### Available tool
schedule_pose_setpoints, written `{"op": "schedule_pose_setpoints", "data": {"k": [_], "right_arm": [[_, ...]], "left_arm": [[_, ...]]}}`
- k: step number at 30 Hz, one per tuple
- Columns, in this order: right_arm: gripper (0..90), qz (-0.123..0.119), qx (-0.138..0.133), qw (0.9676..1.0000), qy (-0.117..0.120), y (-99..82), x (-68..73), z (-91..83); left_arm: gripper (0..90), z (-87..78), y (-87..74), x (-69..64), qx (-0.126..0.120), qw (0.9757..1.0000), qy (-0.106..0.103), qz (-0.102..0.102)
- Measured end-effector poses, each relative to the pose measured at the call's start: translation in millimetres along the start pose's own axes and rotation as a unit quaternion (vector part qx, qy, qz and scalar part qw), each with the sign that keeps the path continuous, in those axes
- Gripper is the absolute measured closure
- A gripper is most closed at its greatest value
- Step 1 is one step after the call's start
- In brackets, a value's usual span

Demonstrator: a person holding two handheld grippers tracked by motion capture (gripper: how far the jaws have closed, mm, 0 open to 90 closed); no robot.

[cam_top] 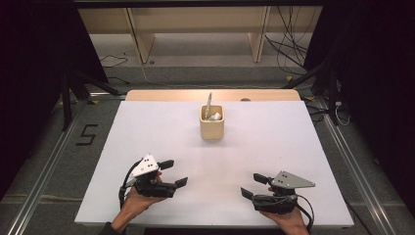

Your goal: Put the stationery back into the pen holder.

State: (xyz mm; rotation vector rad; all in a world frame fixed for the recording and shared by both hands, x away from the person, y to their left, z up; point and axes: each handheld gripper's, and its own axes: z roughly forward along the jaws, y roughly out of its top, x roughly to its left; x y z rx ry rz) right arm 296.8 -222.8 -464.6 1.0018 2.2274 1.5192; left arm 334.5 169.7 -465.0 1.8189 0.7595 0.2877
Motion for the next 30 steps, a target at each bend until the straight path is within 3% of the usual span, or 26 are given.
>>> {"op": "schedule_pose_setpoints", "data": {"k": [9, 13, 30], "right_arm": [[30.4, 0.005, 0.001, 1.0000, -0.008, -2.0, -3.8, -0.6], [30.4, 0.004, -0.001, 1.0000, -0.008, -2.0, -4.1, -0.5], [30.4, 0.006, 0.000, 1.0000, -0.008, -1.9, -3.9, -0.4]], "left_arm": [[15.8, -2.8, -9.1, -1.5, 0.008, 0.9999, -0.001, -0.012], [15.8, -3.9, -9.2, 0.7, 0.000, 0.9998, -0.002, -0.021], [15.8, -1.8, -9.1, 0.0, 0.000, 0.9998, -0.003, -0.017]]}}
